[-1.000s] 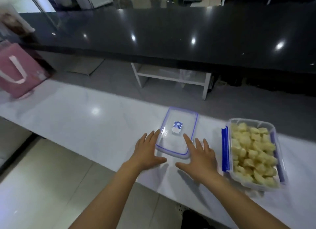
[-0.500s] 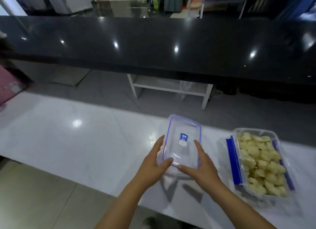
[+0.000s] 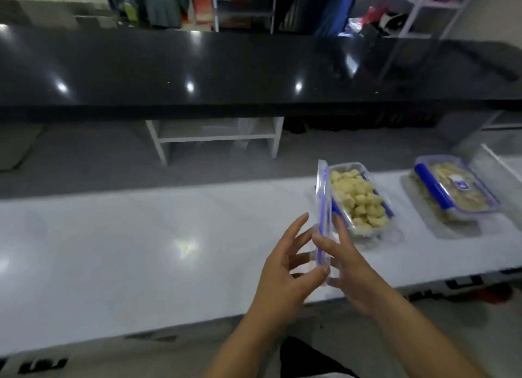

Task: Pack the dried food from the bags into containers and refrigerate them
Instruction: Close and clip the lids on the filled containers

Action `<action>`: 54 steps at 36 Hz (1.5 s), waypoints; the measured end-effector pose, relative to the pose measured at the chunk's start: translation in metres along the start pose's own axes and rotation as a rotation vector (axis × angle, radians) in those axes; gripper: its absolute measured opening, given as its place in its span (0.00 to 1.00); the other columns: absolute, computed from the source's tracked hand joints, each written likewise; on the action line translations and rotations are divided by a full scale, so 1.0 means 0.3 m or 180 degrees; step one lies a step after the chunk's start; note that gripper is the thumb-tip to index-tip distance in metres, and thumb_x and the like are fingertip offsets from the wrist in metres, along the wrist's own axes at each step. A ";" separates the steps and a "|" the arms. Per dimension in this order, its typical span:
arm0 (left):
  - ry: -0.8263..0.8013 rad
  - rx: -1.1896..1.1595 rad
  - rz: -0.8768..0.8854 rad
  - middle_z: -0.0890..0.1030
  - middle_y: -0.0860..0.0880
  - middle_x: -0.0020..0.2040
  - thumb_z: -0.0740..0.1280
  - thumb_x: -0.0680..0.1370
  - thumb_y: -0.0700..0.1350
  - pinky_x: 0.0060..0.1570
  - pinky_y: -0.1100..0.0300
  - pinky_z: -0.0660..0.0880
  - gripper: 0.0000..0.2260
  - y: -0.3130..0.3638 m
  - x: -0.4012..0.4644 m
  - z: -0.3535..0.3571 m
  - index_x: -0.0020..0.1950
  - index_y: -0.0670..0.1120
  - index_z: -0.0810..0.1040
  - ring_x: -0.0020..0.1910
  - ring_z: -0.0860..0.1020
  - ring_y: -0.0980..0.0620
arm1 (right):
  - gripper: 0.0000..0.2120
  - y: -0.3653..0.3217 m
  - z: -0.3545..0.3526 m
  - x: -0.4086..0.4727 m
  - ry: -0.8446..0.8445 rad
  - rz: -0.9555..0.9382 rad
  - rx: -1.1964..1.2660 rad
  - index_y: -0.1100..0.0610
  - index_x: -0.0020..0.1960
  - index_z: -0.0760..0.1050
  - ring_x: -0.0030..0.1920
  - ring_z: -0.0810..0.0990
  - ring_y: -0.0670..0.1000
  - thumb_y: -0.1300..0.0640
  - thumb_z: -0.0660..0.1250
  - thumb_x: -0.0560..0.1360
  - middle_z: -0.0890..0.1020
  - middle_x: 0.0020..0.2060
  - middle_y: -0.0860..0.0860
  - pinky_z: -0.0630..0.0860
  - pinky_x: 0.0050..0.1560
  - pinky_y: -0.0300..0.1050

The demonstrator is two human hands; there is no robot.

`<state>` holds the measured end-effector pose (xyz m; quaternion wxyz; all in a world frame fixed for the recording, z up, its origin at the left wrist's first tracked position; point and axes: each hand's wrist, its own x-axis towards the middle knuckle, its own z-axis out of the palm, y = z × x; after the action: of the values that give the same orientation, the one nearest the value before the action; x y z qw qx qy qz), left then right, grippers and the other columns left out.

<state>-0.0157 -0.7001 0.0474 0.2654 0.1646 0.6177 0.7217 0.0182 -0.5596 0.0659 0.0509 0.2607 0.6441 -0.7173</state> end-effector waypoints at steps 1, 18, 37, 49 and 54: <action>-0.0141 -0.0055 0.0000 0.75 0.66 0.68 0.74 0.76 0.49 0.55 0.51 0.82 0.33 -0.004 0.000 0.024 0.73 0.72 0.63 0.64 0.78 0.56 | 0.43 -0.003 -0.028 -0.027 0.0077 -0.0039 -0.0030 0.29 0.73 0.54 0.63 0.75 0.48 0.36 0.75 0.66 0.69 0.68 0.39 0.81 0.46 0.48; 0.0482 -0.0100 -0.1216 0.72 0.51 0.68 0.68 0.81 0.44 0.56 0.52 0.77 0.18 -0.133 0.446 0.209 0.68 0.58 0.69 0.63 0.75 0.49 | 0.59 0.137 -0.544 -0.134 0.1543 0.0369 -0.3229 0.24 0.72 0.35 0.76 0.53 0.58 0.21 0.64 0.49 0.47 0.78 0.51 0.63 0.71 0.59; 0.1044 -0.0597 -0.1831 0.85 0.41 0.52 0.67 0.80 0.36 0.40 0.49 0.83 0.15 -0.206 0.628 0.285 0.63 0.50 0.75 0.46 0.87 0.43 | 0.58 0.154 -0.732 0.156 0.0893 0.0535 -0.3880 0.30 0.71 0.27 0.76 0.52 0.63 0.17 0.59 0.53 0.43 0.78 0.54 0.63 0.69 0.64; 0.0553 -0.0601 -0.1697 0.87 0.46 0.45 0.65 0.81 0.35 0.38 0.51 0.83 0.16 -0.256 0.598 0.394 0.62 0.53 0.73 0.46 0.87 0.43 | 0.57 0.044 -0.881 0.045 0.0815 0.0386 -0.4282 0.24 0.64 0.21 0.76 0.51 0.59 0.18 0.60 0.51 0.42 0.79 0.52 0.59 0.71 0.58; 0.0445 -0.0570 -0.1645 0.87 0.46 0.48 0.66 0.80 0.34 0.39 0.50 0.83 0.17 -0.251 0.658 0.412 0.63 0.53 0.74 0.47 0.86 0.44 | 0.58 0.044 -0.845 0.143 0.0714 0.0522 -0.4098 0.28 0.73 0.30 0.78 0.50 0.60 0.21 0.66 0.57 0.43 0.80 0.55 0.59 0.73 0.60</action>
<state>-0.0913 -0.4776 -0.0214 0.4108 -0.0725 0.5898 0.6914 0.0650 -0.3095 0.0264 0.1837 0.2995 0.9240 -0.1509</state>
